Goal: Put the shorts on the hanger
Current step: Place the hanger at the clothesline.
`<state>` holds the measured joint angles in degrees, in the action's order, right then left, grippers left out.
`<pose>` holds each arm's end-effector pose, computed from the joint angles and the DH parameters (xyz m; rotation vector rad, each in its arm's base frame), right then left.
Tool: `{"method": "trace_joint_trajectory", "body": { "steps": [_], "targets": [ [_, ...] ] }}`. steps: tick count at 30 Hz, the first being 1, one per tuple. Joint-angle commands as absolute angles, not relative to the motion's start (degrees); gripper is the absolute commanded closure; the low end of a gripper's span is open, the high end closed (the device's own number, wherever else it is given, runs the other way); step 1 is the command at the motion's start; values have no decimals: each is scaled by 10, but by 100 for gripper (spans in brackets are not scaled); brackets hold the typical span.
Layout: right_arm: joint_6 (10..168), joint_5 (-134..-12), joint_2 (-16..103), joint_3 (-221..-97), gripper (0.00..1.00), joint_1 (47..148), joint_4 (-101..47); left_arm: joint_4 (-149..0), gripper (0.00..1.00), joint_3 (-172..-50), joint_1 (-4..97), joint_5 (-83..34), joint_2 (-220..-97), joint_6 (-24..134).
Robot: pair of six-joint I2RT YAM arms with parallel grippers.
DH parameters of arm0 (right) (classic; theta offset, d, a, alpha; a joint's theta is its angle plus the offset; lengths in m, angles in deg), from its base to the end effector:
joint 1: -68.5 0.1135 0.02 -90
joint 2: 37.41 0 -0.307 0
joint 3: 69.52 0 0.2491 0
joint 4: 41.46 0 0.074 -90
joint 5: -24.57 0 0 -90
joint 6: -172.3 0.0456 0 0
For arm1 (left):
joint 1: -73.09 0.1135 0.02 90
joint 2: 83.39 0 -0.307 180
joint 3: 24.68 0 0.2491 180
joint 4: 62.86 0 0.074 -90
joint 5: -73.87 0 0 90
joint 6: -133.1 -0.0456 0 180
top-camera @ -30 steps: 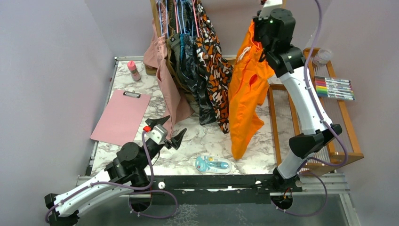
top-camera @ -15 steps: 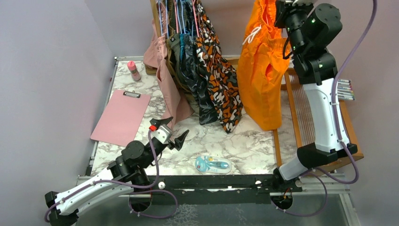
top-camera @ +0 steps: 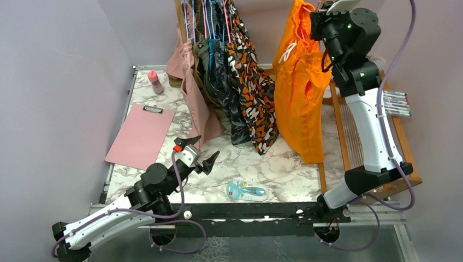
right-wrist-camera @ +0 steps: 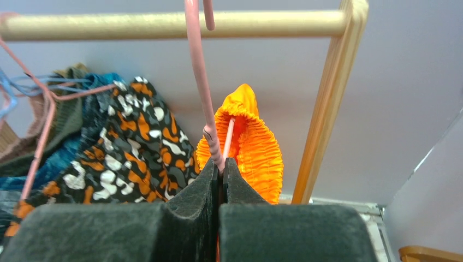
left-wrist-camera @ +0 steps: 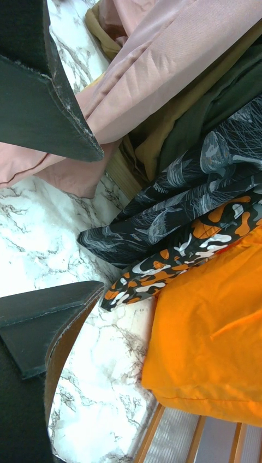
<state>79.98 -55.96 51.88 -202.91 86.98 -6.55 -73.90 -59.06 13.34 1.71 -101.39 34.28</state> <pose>0.2988 0.0919 0.6128 -0.1193 1.4086 0.1169 0.0543 -0.0654 0.2895 0.6228 1.3660 -0.4887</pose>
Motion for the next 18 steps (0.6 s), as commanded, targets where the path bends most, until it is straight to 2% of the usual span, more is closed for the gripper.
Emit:
{"method": "trace_joint_trajectory", "body": {
  "steps": [1, 10, 15, 18],
  "targets": [
    [801, -597, 469, -2076, 99, 871, -131, -732, 18, -590, 134, 9, -1008, 349],
    [771, -555, 489, -1970, 99, 859, -151, -732, 18, -589, 135, 2, -1014, 349],
    [797, -584, 521, -1996, 99, 845, -143, -734, 18, -589, 134, 6, -1008, 348],
    [808, -607, 531, -2051, 99, 845, -141, -736, 18, -589, 134, 7, -1006, 348]
  ]
}}
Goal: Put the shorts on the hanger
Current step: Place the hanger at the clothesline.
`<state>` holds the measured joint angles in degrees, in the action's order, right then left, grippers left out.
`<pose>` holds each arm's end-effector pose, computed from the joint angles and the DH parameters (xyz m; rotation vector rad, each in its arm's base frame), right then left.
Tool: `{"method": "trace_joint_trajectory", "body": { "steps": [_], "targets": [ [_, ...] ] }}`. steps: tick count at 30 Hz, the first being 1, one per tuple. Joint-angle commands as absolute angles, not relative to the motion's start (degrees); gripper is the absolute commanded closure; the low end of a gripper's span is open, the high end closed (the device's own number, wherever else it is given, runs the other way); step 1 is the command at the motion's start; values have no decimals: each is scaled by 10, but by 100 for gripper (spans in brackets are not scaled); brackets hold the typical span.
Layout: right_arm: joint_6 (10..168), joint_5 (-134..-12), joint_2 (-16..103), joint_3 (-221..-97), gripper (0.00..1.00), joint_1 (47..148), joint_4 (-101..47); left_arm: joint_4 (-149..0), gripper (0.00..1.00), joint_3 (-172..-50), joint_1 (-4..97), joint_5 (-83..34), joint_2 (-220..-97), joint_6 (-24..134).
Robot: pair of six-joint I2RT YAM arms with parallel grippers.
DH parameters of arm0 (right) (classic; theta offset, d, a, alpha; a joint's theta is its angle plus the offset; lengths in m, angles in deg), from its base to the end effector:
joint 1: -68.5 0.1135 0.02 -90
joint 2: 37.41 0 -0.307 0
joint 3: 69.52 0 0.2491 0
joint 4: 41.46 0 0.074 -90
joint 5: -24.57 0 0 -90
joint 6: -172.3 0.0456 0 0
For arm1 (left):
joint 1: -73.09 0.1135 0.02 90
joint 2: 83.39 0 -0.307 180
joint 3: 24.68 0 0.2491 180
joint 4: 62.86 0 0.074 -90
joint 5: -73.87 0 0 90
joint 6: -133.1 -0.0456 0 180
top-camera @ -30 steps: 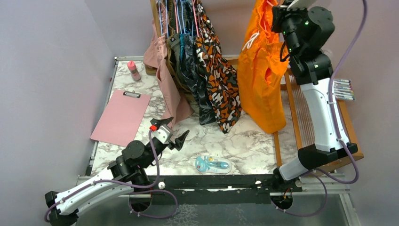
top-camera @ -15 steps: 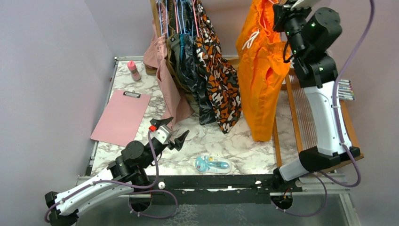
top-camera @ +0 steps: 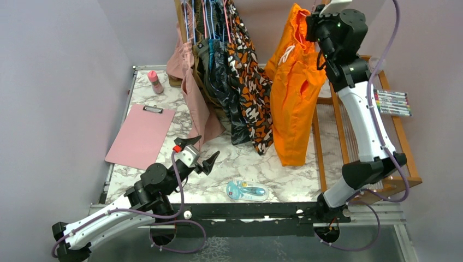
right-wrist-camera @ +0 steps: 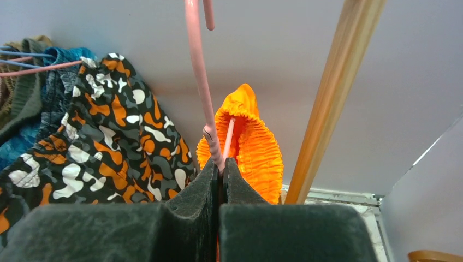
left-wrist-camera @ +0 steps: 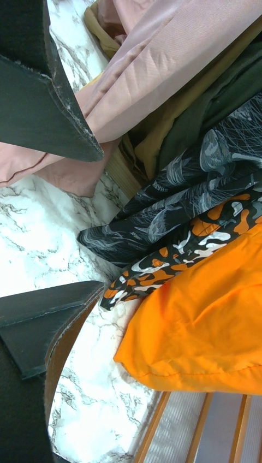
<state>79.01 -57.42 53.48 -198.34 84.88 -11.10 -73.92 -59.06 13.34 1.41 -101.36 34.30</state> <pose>0.3274 0.0896 0.5893 -0.1322 1.4345 0.0870 0.0541 -0.0656 0.2895 0.6264 1.3643 -0.4929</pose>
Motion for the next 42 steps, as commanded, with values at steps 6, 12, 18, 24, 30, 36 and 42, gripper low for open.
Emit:
{"method": "trace_joint_trajectory", "body": {
  "steps": [6, 12, 18, 24, 30, 36, 42],
  "targets": [
    [817, -617, 543, -2099, 99, 845, -152, -729, 18, -588, 134, 7, -1013, 346],
    [827, -592, 562, -2069, 99, 836, -165, -729, 18, -587, 134, 0, -1018, 344],
    [850, -568, 603, -2117, 99, 834, -179, -730, 18, -586, 134, 4, -1012, 344],
    [860, -553, 640, -2151, 99, 832, -197, -730, 18, -587, 134, 2, -1014, 345],
    [873, -543, 664, -2156, 99, 826, -221, -731, 18, -586, 134, 2, -1016, 345],
    [888, -542, 699, -2196, 99, 822, -219, -731, 18, -586, 134, 7, -1020, 344],
    [912, -539, 722, -2216, 99, 821, -218, -730, 18, -586, 134, 7, -1026, 343]
  ]
}}
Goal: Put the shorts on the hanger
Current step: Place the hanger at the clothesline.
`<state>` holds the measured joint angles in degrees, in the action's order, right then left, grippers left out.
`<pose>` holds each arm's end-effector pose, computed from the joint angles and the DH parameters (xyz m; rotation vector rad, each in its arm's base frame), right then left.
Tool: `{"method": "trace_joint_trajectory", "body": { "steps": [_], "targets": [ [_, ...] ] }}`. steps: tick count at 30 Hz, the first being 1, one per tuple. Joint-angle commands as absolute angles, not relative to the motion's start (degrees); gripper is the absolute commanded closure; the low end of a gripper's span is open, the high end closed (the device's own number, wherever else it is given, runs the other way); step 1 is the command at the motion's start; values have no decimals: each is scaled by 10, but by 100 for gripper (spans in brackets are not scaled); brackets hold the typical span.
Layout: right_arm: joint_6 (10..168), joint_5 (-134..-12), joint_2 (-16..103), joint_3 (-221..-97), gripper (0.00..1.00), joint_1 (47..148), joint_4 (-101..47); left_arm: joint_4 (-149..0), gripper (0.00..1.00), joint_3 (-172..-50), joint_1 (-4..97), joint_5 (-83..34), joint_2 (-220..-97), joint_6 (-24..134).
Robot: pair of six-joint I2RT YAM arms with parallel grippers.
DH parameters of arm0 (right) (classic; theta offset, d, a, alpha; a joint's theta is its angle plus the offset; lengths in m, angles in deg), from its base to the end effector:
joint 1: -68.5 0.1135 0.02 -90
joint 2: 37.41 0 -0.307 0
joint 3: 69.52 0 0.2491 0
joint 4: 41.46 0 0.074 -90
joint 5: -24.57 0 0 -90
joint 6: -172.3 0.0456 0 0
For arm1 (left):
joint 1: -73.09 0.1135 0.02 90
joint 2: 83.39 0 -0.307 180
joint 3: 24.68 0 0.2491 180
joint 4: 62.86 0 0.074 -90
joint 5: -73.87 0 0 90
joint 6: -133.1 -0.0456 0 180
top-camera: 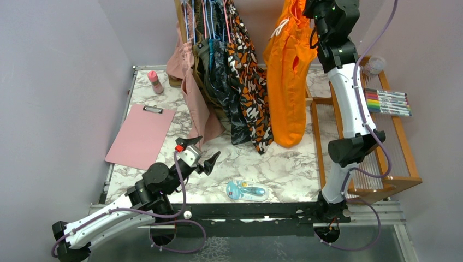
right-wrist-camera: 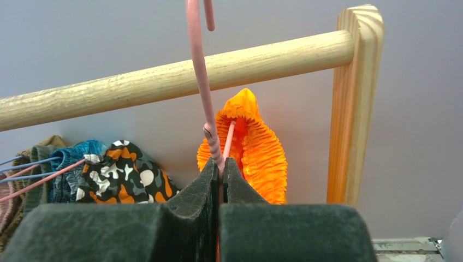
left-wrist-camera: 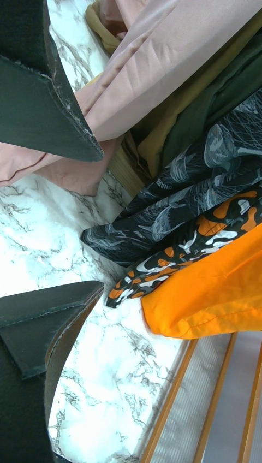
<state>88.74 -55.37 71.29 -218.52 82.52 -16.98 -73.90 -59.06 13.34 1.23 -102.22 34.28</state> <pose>0.4121 0.0947 0.5978 0.0647 1.2998 0.1917 0.0554 -0.0679 0.2886 0.6381 1.3743 -0.4894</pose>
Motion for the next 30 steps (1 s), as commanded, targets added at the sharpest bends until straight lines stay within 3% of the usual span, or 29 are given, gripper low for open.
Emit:
{"method": "trace_joint_trajectory", "body": {
  "steps": [1, 30],
  "targets": [
    [914, -538, 725, -2220, 99, 821, -217, -730, 18, -586, 134, 8, -1026, 344],
    [948, -546, 809, -2292, 99, 820, -216, -722, 18, -582, 134, -3, -1047, 339]
  ]
}}
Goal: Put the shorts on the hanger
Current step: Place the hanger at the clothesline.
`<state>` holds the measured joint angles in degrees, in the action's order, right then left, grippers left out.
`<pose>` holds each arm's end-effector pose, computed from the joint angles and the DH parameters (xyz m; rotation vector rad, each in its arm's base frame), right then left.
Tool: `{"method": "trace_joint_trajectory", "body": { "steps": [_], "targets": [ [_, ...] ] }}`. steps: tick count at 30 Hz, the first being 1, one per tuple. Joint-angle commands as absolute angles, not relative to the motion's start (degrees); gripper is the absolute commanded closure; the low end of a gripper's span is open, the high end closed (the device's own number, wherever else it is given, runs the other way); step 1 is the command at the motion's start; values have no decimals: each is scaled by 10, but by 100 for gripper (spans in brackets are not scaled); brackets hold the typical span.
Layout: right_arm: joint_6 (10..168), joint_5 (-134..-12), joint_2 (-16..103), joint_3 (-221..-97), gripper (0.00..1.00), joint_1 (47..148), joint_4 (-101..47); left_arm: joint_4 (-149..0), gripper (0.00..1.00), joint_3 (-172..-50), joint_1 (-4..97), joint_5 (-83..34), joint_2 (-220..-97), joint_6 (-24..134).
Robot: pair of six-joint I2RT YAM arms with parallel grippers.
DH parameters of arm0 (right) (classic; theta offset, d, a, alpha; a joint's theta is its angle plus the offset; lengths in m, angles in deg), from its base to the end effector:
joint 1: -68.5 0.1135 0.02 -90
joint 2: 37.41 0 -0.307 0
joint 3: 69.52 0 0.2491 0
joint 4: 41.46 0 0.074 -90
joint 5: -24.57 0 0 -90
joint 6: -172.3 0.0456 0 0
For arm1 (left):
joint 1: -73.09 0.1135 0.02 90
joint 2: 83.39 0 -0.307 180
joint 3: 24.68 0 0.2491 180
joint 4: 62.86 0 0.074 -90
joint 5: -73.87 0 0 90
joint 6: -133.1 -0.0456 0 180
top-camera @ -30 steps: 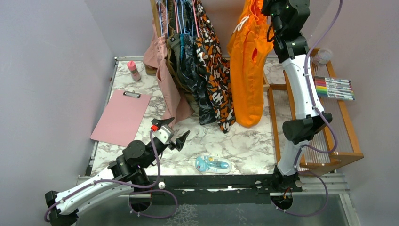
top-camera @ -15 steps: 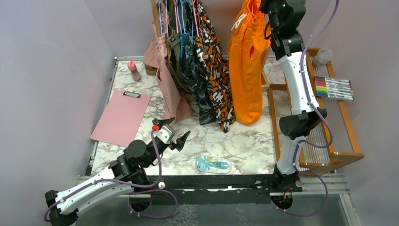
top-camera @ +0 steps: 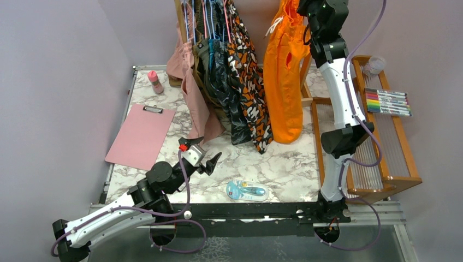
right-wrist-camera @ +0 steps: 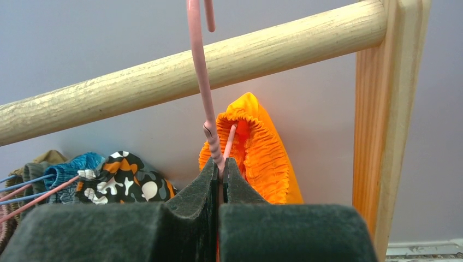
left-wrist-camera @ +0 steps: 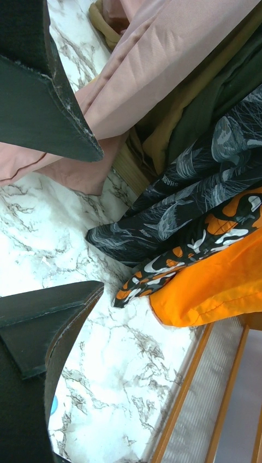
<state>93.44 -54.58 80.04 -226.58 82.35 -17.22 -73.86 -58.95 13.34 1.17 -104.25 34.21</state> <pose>0.4564 0.1037 0.5762 0.1313 1.3049 0.2488 0.0585 -0.0734 0.2855 0.6624 1.4010 -0.4752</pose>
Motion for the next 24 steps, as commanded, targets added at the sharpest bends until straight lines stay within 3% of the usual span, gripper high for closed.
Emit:
{"method": "trace_joint_trajectory", "body": {
  "steps": [1, 24],
  "targets": [
    [949, -547, 811, -2292, 99, 820, -215, -722, 18, -582, 134, -3, -1048, 339],
    [966, -561, 819, -2270, 99, 820, -181, -720, 18, -581, 134, -9, -1056, 339]
  ]
}}
